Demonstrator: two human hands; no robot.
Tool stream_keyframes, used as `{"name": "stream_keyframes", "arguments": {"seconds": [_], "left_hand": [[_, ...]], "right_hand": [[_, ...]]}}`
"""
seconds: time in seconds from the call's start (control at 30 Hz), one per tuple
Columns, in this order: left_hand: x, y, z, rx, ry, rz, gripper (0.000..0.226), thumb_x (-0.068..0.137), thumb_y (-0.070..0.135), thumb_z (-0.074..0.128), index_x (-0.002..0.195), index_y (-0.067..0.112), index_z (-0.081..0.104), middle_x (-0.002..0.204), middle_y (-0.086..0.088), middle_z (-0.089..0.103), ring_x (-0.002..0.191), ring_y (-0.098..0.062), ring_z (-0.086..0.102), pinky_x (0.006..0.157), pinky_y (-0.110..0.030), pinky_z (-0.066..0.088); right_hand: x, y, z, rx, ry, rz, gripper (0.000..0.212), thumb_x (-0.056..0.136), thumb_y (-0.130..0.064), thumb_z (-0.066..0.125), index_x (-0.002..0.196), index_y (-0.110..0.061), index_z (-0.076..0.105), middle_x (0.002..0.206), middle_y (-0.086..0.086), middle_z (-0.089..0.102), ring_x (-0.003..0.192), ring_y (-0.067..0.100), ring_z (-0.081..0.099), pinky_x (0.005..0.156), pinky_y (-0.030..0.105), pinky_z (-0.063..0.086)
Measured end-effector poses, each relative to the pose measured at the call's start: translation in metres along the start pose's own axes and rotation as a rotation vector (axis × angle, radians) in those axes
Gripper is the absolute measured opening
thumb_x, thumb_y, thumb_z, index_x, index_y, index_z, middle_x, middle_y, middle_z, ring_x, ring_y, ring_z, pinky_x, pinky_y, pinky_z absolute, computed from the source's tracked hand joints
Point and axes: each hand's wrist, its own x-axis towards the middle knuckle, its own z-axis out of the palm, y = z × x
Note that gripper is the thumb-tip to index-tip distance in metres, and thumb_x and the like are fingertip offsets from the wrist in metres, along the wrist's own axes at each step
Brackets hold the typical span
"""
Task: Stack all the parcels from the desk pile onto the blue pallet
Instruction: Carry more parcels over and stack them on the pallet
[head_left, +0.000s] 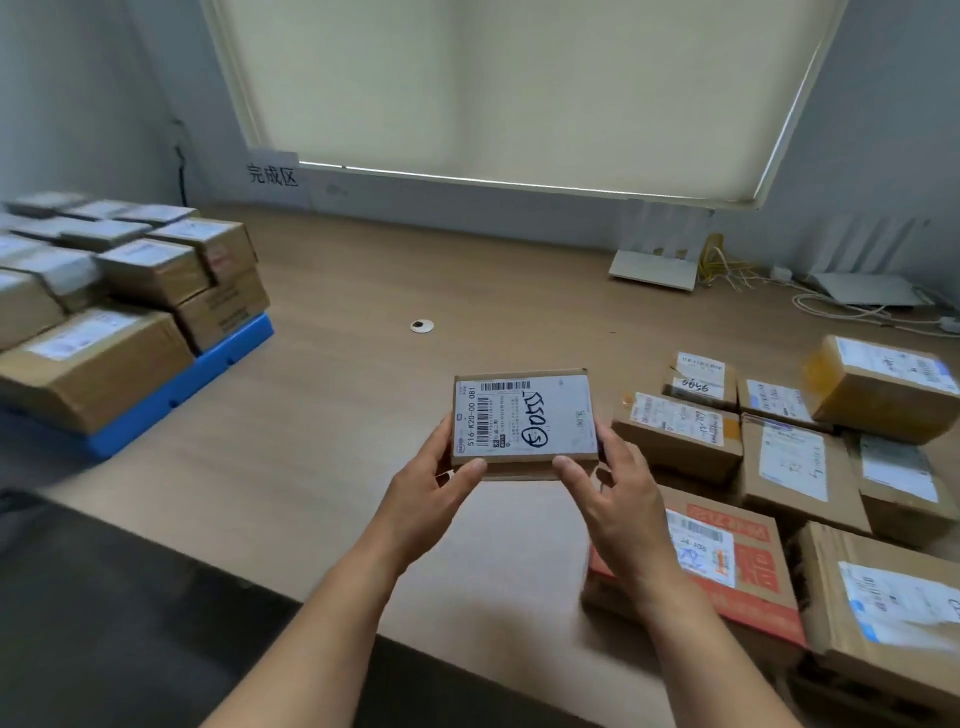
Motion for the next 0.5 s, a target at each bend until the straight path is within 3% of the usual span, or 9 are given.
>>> {"name": "stream_keyframes", "arguments": {"seconds": [0.1, 0.17, 0.33, 0.5], "left_hand": [[-0.016, -0.008, -0.040, 0.024, 0.040, -0.008, 0.057, 0.094, 0.021, 0.055, 0.129, 0.056, 0.026, 0.115, 0.035, 0.052, 0.108, 0.013, 0.051, 0.091, -0.012, 0.042], [-0.025, -0.014, -0.062, 0.041, 0.087, -0.016, 0.058, 0.094, 0.024, 0.054, 0.132, 0.053, 0.022, 0.113, 0.038, 0.048, 0.107, 0.014, 0.049, 0.090, -0.011, 0.041], [-0.038, -0.026, -0.107, 0.061, 0.207, -0.040, 0.060, 0.094, 0.028, 0.054, 0.143, 0.043, 0.021, 0.114, 0.036, 0.045, 0.107, 0.011, 0.047, 0.094, -0.017, 0.040], [-0.042, -0.044, -0.146, 0.058, 0.317, -0.092, 0.059, 0.095, 0.027, 0.053, 0.145, 0.038, 0.025, 0.118, 0.029, 0.046, 0.111, 0.006, 0.045, 0.088, -0.011, 0.037]], "right_hand": [[-0.008, -0.023, 0.036, 0.082, -0.061, -0.041, 0.058, 0.090, -0.036, 0.058, 0.143, -0.024, 0.038, 0.134, -0.001, 0.051, 0.117, 0.015, 0.052, 0.098, 0.040, 0.047], [-0.011, -0.038, 0.057, 0.111, -0.105, -0.073, 0.058, 0.090, -0.036, 0.057, 0.143, -0.024, 0.036, 0.134, -0.002, 0.052, 0.118, 0.014, 0.052, 0.098, 0.041, 0.048], [-0.009, -0.065, 0.099, 0.139, -0.155, -0.149, 0.055, 0.090, -0.033, 0.059, 0.141, -0.024, 0.040, 0.129, -0.006, 0.056, 0.112, 0.013, 0.056, 0.094, 0.032, 0.049], [0.002, -0.084, 0.146, 0.193, -0.232, -0.184, 0.052, 0.088, -0.040, 0.058, 0.137, -0.028, 0.045, 0.124, -0.012, 0.058, 0.108, 0.007, 0.057, 0.088, 0.018, 0.045]]}}
